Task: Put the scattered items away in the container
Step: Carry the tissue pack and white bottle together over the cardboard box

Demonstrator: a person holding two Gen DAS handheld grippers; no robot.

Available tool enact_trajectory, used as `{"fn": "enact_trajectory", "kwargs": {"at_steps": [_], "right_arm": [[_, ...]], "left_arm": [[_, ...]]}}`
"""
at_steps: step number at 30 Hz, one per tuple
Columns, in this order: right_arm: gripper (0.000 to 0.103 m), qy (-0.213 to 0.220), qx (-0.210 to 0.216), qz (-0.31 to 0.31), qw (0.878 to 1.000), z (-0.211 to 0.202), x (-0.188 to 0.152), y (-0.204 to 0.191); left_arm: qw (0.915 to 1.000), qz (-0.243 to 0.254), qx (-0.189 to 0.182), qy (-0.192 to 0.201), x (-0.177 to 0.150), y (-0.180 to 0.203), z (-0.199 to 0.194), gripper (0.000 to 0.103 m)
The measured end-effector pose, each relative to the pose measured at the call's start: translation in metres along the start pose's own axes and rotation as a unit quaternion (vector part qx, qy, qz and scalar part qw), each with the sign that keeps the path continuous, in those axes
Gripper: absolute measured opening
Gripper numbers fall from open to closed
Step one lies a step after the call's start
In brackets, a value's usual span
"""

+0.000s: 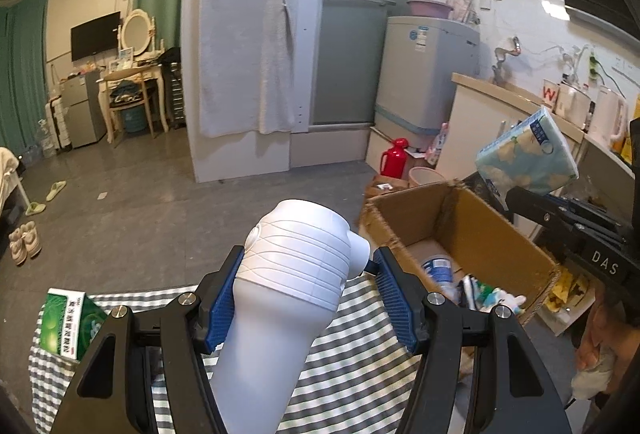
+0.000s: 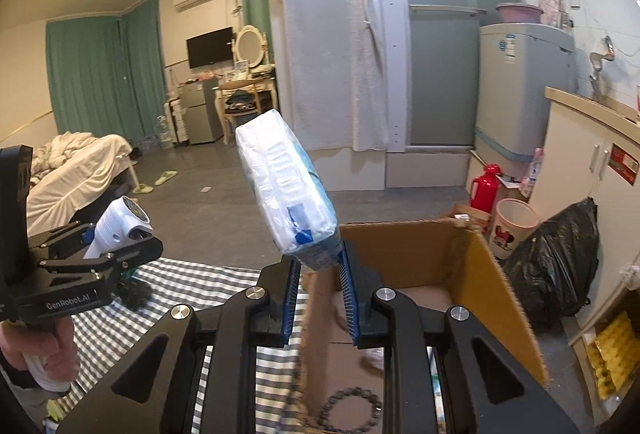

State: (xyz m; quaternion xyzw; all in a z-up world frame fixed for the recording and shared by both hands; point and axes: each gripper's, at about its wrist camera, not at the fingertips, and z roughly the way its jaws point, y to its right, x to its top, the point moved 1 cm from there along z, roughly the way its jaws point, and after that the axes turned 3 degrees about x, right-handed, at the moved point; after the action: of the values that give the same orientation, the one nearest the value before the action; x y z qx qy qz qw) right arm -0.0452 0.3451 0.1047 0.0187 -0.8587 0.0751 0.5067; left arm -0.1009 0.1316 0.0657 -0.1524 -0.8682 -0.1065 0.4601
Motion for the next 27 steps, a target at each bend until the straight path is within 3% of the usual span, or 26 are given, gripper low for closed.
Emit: {"fn": "enact_trajectory", "kwargs": {"at_steps": [7,27], "right_arm": [[0.019,-0.009,-0.024,0.009,1.0,-0.007,-0.006,0.03],[0.019,-0.128,-0.068,0.037,0.989,0.02,-0.052,0.107]], "left_arm": [[0.9996,0.013,-0.024,-0.001,0.006,0.035,0.009,0.065],[0.994,0.057,-0.09,-0.025,0.009,0.128,0.043,0.065]]}}
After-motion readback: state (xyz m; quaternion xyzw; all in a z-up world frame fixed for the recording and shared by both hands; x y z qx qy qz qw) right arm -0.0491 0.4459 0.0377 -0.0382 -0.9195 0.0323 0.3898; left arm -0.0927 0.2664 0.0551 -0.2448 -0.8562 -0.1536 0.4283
